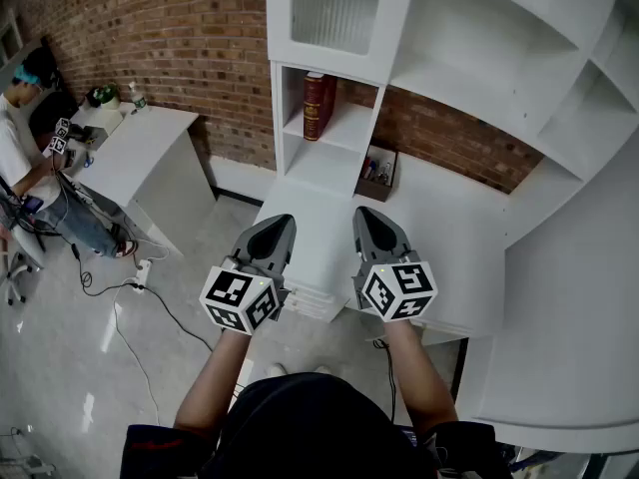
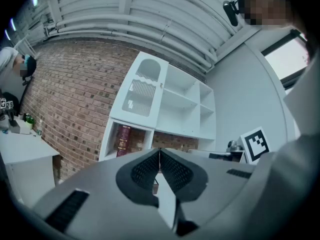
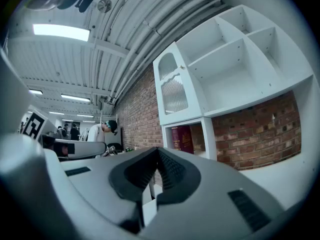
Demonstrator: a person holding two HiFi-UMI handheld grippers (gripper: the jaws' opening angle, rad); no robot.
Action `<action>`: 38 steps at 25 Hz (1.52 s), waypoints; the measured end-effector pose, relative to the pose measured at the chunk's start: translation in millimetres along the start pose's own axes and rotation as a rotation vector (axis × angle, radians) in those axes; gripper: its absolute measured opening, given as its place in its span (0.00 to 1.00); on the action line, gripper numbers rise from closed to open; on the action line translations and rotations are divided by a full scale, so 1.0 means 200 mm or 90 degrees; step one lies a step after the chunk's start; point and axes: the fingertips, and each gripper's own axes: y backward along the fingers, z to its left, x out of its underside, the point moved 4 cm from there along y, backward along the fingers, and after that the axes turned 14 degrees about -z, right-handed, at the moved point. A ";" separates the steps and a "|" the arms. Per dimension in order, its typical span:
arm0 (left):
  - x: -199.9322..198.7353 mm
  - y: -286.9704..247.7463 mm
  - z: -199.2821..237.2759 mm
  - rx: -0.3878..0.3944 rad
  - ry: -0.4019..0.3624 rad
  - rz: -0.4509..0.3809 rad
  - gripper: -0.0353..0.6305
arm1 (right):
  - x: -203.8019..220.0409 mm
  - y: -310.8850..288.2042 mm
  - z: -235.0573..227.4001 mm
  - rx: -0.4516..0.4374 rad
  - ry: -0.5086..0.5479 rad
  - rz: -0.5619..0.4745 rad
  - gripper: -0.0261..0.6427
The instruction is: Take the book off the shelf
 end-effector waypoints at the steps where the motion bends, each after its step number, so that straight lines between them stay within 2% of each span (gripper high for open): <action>1: 0.00 0.00 -0.01 -0.002 0.002 0.000 0.08 | -0.01 0.01 0.00 -0.001 -0.002 -0.002 0.07; 13: 0.04 -0.02 -0.13 -0.008 0.002 -0.007 0.08 | -0.03 0.11 -0.04 -0.014 -0.001 -0.006 0.07; 23: 0.06 -0.02 -0.23 -0.010 -0.016 0.002 0.08 | -0.03 0.17 -0.11 -0.024 -0.013 -0.011 0.07; 38: 0.10 -0.06 -0.24 -0.021 -0.021 0.014 0.08 | -0.03 0.16 -0.18 -0.029 -0.024 -0.016 0.07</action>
